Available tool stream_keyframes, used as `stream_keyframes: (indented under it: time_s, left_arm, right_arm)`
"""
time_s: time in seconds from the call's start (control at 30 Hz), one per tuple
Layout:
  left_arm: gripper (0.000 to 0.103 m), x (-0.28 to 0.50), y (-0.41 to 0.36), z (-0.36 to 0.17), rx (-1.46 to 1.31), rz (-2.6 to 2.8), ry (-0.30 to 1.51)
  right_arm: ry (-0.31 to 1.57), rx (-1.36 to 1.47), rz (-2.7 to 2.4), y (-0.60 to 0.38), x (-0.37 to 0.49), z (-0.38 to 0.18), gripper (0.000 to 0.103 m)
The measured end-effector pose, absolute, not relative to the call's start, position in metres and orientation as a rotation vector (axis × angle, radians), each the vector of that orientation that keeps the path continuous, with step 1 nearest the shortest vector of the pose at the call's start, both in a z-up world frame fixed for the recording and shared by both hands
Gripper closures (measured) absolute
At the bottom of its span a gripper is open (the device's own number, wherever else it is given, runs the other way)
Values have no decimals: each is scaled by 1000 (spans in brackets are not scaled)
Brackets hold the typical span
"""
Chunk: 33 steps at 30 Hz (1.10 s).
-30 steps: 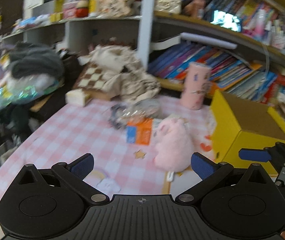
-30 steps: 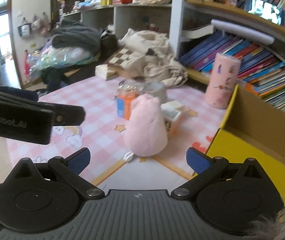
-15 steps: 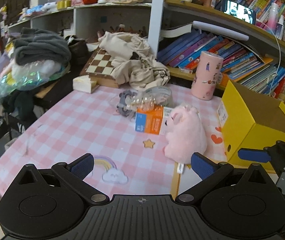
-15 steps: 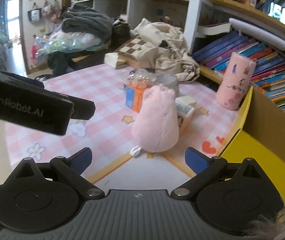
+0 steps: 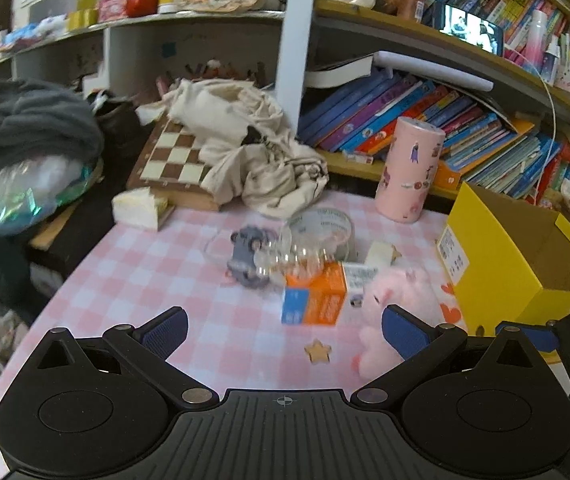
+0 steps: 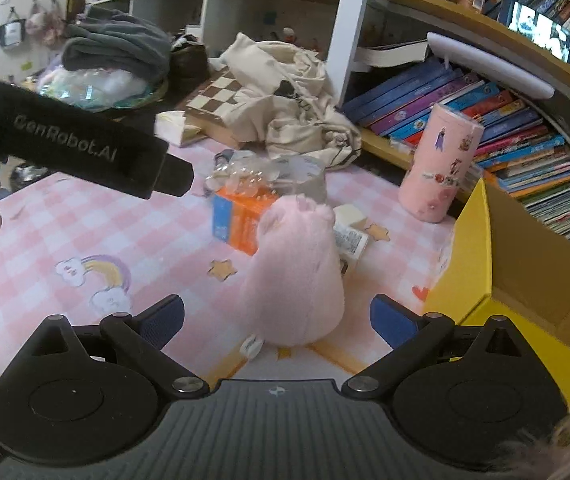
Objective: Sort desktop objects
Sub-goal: 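Move right tool to the pink plush pig while left tool approaches the clear pearl accessory, then close right gripper on the pink pig while left gripper grasps the pearl accessory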
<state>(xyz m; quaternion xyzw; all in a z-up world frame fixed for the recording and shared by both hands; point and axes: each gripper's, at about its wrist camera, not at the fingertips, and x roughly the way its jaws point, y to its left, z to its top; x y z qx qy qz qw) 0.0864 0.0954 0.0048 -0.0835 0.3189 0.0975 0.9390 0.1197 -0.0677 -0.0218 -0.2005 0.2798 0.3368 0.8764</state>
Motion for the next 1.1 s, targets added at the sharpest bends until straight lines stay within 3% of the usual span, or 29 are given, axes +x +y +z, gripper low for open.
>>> stream_keyframes:
  time_s: [0.23, 0.57, 0.8, 0.97, 1.1]
  left_arm:
    - [0, 129, 110, -2, -146, 129, 646]
    - [1, 180, 121, -30, -191, 151, 695]
    - [11, 196, 123, -43, -187, 190, 704]
    - [14, 202, 122, -50, -197, 193, 719]
    - [19, 204, 123, -52, -200, 199, 716]
  right_arm:
    - [583, -451, 608, -45, 139, -27, 12]
    - [652, -418, 548, -29, 157, -36, 14]
    - [688, -400, 538, -25, 163, -41, 15]
    - [719, -394, 547, -22, 167, -46, 21]
    - [724, -397, 528, -21, 170, -49, 35]
